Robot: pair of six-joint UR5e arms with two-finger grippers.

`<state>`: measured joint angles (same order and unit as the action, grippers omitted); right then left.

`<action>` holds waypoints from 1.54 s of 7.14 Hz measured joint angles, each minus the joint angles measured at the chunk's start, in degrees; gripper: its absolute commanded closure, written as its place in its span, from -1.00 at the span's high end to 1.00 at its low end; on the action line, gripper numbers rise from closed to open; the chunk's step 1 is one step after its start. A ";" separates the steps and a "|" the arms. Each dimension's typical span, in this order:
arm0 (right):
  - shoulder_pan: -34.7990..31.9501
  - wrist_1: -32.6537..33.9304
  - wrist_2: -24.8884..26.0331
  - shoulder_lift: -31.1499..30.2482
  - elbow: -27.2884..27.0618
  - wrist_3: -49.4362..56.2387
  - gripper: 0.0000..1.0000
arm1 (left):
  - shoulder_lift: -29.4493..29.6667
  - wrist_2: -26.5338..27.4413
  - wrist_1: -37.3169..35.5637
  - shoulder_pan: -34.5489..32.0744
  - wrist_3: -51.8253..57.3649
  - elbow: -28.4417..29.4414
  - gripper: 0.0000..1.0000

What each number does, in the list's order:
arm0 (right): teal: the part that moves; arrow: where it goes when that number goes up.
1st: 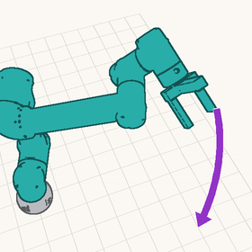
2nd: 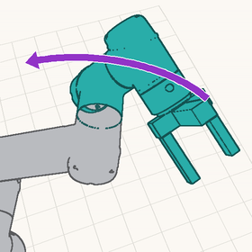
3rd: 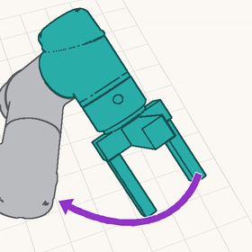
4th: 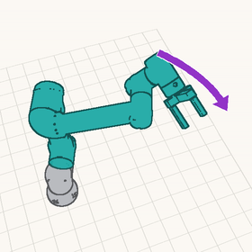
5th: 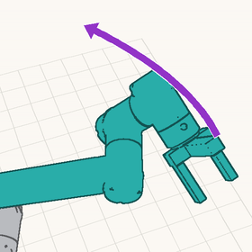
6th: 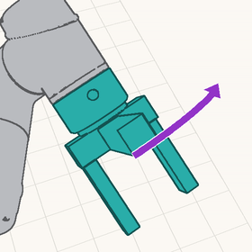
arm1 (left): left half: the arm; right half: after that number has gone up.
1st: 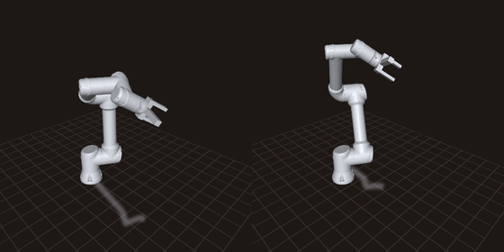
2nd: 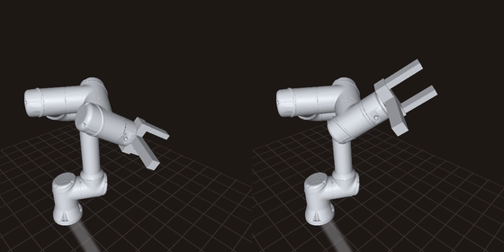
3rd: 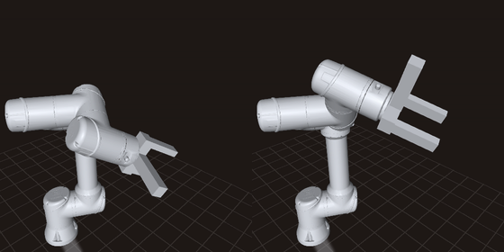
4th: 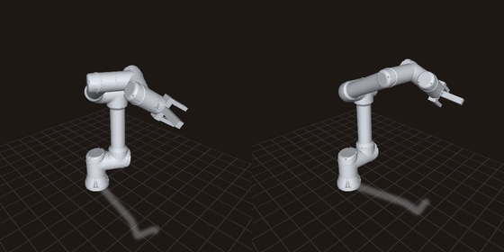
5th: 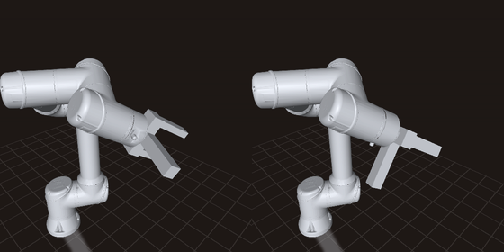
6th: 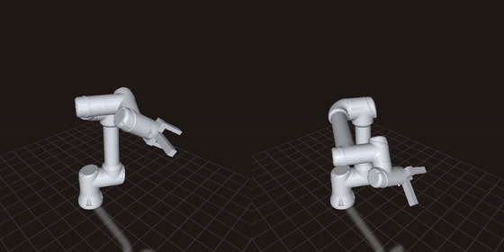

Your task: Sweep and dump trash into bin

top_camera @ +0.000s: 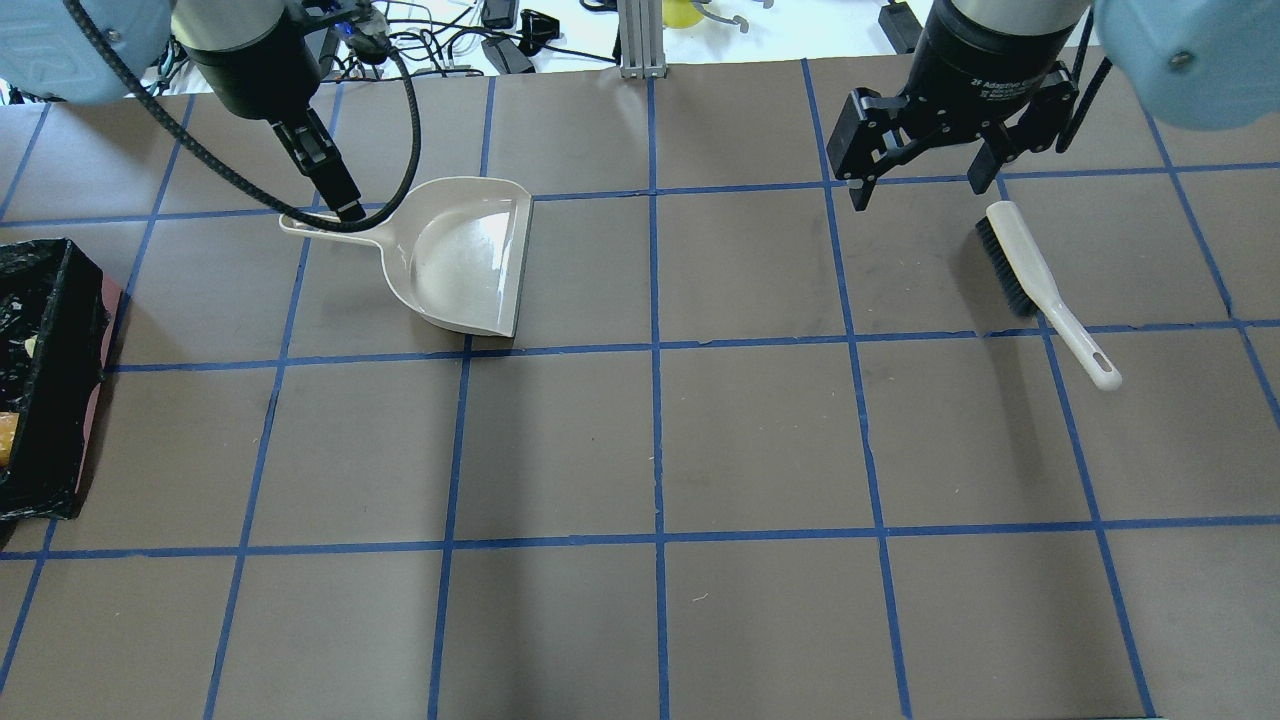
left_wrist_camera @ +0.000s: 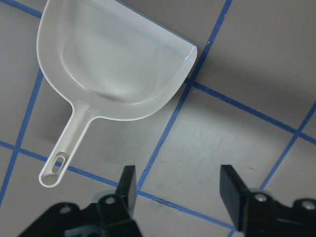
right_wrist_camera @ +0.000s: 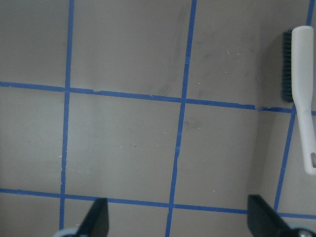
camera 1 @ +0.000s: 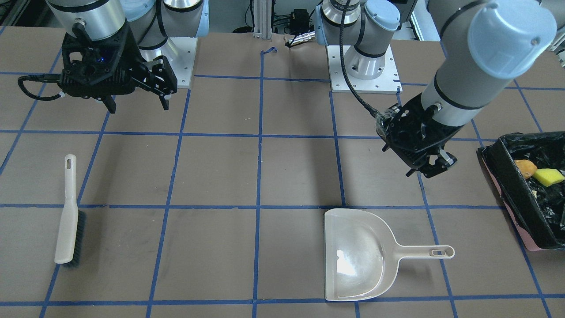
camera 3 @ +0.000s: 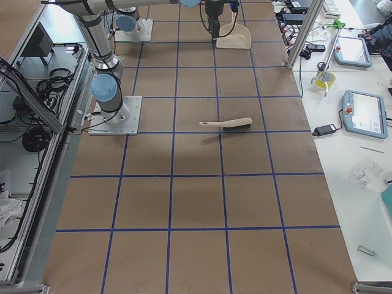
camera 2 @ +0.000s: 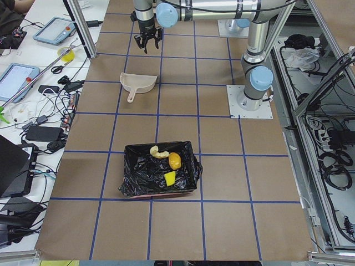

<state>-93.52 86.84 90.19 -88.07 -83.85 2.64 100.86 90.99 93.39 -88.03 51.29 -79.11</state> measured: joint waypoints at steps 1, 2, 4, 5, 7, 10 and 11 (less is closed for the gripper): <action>0.00 0.00 -0.03 0.00 0.00 0.00 1.00 | -2.73 -0.33 2.08 -0.73 -9.94 -0.17 0.76; 0.00 0.00 -0.05 0.00 0.00 0.00 1.00 | -5.24 -0.41 3.29 -1.49 -18.29 -0.51 0.79; 0.00 0.00 -0.04 0.01 0.00 0.00 1.00 | -9.49 -0.62 3.97 -2.64 -29.98 -2.51 0.97; 0.00 0.00 -0.05 0.01 0.00 0.00 1.00 | -11.52 -0.77 3.95 -2.84 -33.63 -4.20 1.00; 0.00 0.00 -0.08 0.00 0.00 0.00 1.00 | -14.24 -1.21 3.59 -2.92 -36.35 -6.77 1.00; 0.00 1.88 -0.29 0.11 0.00 -0.10 0.99 | -13.97 -2.58 1.41 -2.66 -36.55 -7.48 1.00; 0.00 3.08 -0.33 0.13 0.00 -0.27 0.99 | -13.58 -2.53 0.46 -2.66 -36.72 -8.20 1.00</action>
<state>-93.51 89.92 89.86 -87.94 -83.85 2.37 87.28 88.46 93.85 -90.69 14.57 -87.31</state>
